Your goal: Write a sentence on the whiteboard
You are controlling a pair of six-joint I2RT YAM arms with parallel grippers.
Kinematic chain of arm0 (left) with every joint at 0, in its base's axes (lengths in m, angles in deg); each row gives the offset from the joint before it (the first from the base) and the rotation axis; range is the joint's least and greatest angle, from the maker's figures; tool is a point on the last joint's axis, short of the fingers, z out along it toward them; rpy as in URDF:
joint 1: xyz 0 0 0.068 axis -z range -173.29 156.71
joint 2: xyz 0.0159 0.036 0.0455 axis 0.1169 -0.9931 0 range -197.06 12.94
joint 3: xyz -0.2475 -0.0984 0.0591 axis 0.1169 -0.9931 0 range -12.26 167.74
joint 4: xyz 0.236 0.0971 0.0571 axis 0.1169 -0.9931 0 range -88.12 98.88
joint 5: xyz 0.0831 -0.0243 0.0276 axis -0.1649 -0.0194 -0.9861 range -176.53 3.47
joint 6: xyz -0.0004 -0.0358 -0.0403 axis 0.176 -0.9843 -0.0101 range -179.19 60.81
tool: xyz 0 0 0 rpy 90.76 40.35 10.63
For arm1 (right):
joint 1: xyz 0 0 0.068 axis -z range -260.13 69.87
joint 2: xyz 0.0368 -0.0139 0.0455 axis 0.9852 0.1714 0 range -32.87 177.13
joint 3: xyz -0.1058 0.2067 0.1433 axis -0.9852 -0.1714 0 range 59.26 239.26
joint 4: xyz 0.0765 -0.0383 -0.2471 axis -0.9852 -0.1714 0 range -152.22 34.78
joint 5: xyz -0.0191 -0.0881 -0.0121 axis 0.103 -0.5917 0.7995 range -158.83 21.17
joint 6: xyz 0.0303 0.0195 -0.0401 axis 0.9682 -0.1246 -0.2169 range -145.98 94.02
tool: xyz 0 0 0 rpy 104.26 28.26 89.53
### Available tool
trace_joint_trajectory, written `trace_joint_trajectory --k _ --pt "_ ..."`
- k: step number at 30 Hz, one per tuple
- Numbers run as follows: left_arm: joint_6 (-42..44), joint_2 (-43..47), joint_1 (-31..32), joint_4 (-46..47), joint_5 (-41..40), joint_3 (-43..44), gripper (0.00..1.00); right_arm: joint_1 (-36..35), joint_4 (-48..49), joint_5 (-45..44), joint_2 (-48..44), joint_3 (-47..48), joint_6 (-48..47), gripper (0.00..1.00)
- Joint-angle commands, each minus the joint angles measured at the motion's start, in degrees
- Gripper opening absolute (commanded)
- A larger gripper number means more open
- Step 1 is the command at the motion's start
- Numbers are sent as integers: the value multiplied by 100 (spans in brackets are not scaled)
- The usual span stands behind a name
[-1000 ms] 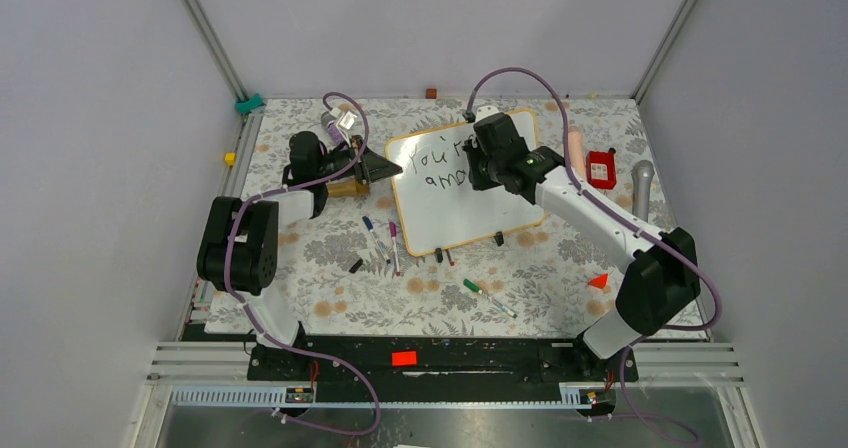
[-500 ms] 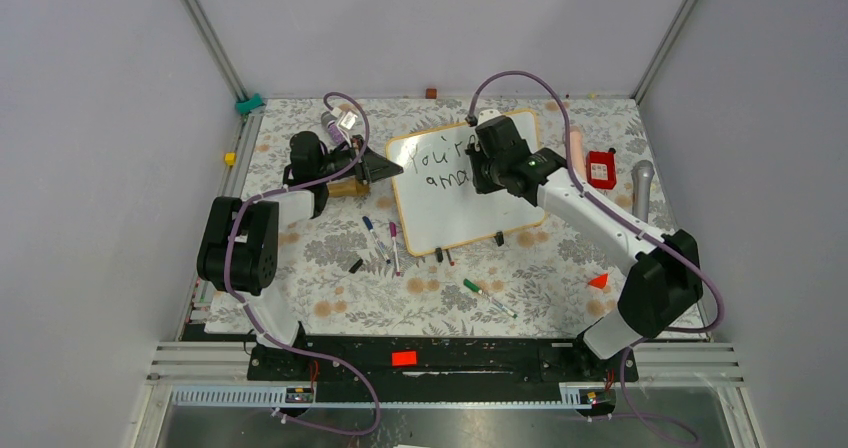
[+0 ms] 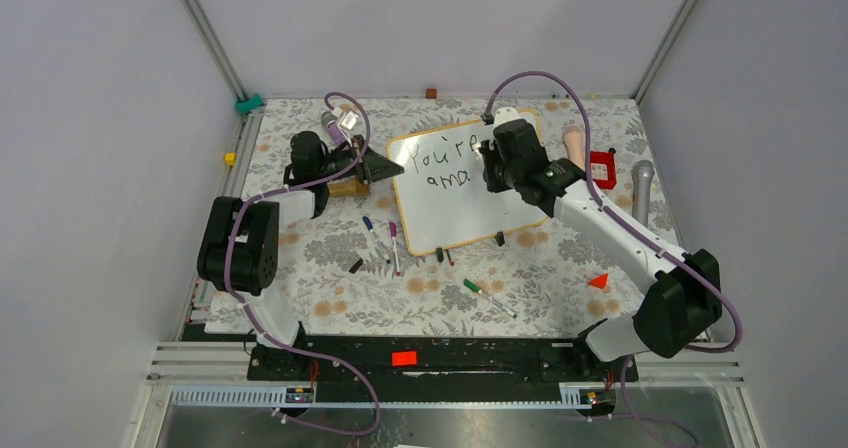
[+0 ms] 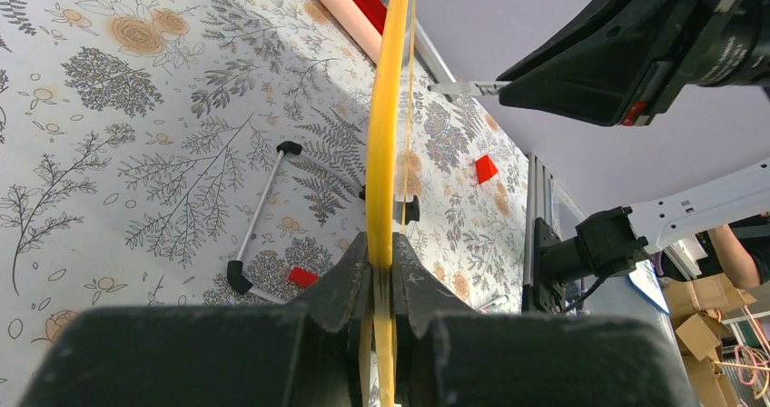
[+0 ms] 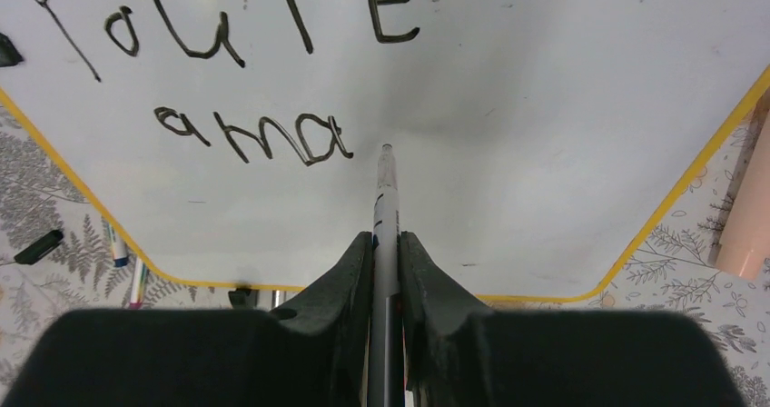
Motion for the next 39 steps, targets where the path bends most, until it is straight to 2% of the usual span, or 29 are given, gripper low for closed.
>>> trace_joint_trajectory --k 1,3,14,39 --pt "285 221 95 182 35 180 3 33 1211 -318 -554 -780 -159 0" --pt "280 219 90 157 43 197 3 33 1737 -354 -753 -1197 -164 0" --pt "361 245 95 -34 -16 290 3 8 2395 -3 -1053 -1783 -293 0" --pt "383 203 104 0 3 264 3 -108 2006 -83 -386 -1176 -384 0"
